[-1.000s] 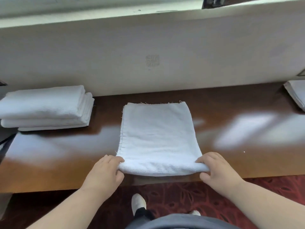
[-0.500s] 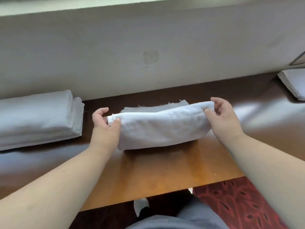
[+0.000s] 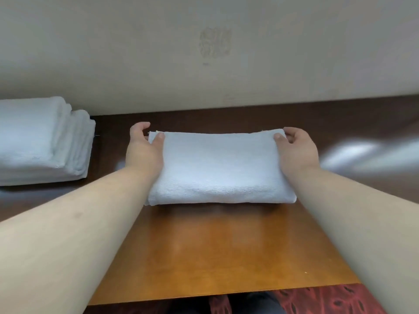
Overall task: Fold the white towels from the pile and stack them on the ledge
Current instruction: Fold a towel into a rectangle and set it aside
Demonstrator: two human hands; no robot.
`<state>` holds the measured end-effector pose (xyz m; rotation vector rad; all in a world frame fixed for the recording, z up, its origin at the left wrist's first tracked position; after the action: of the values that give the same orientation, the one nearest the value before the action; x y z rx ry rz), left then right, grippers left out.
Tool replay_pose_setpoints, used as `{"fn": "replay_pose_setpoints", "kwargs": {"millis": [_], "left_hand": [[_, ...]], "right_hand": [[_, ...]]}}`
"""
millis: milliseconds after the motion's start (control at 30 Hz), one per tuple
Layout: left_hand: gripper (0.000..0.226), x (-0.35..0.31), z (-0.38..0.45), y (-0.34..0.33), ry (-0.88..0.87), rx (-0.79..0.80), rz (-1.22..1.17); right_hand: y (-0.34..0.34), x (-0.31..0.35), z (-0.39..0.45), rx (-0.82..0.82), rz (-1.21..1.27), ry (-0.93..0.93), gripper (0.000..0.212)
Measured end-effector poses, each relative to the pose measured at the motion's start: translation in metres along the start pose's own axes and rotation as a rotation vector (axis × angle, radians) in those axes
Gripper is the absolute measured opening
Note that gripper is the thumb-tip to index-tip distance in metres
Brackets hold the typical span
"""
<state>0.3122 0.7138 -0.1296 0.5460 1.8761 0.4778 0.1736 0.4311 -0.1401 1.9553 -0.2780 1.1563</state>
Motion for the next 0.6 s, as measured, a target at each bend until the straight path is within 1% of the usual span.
{"fn": "replay_pose_setpoints", "kwargs": {"millis": [67, 100, 133, 167, 200, 233, 267, 300, 333, 367, 400, 467, 600], "left_hand": [[0.049, -0.007, 0.003, -0.001, 0.025, -0.03, 0.104], [0.054, -0.012, 0.001, 0.001, -0.02, -0.074, 0.214], [0.056, -0.019, -0.005, 0.002, -0.121, -0.122, 0.336], [0.058, -0.026, -0.016, -0.001, -0.278, -0.147, 0.427], [0.059, -0.031, -0.029, -0.008, -0.471, -0.119, 0.481], [0.059, -0.032, -0.044, -0.019, -0.657, -0.031, 0.538], [0.058, -0.03, -0.06, -0.031, -0.802, 0.068, 0.623], [0.059, -0.024, -0.072, -0.042, -0.861, 0.182, 0.75], [0.062, -0.017, -0.08, -0.05, -0.806, 0.286, 0.881], [0.067, -0.008, -0.081, -0.054, -0.707, 0.349, 0.996], [0.072, -0.001, -0.079, -0.056, -0.65, 0.368, 1.067], [0.077, 0.006, -0.072, -0.056, -0.654, 0.347, 1.114], [0.074, 0.005, -0.052, -0.056, -0.626, 0.368, 1.155]], "right_hand": [[-0.001, 0.002, 0.004, -0.014, -0.057, 0.007, 0.042], [-0.001, 0.004, 0.004, -0.024, -0.126, 0.058, 0.046], [-0.002, 0.009, -0.001, -0.039, -0.229, 0.15, 0.049], [-0.005, 0.016, -0.009, -0.05, -0.345, 0.278, 0.052], [-0.011, 0.023, -0.02, -0.035, -0.452, 0.434, 0.052], [-0.019, 0.028, -0.034, 0.014, -0.542, 0.589, 0.051], [-0.029, 0.032, -0.048, 0.096, -0.63, 0.71, 0.052], [-0.037, 0.033, -0.06, 0.229, -0.716, 0.755, 0.055], [-0.043, 0.032, -0.067, 0.368, -0.791, 0.716, 0.057], [-0.047, 0.027, -0.068, 0.476, -0.855, 0.634, 0.059], [-0.048, 0.023, -0.066, 0.526, -0.895, 0.581, 0.062], [-0.048, 0.017, -0.059, 0.534, -0.932, 0.561, 0.068], [-0.05, 0.014, -0.047, 0.517, -0.963, 0.523, 0.078]]}}
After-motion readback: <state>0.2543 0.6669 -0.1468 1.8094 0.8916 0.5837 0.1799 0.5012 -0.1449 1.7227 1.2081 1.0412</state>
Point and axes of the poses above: each hand's wrist, its own z-axis towards the middle knuckle, its own y-axis out of the back of the hand, x = y × z, the point moved 1 cm from there along z, towards the middle knuckle, and after that the axes turned 5 degrees about y, right-handed, at the moved point
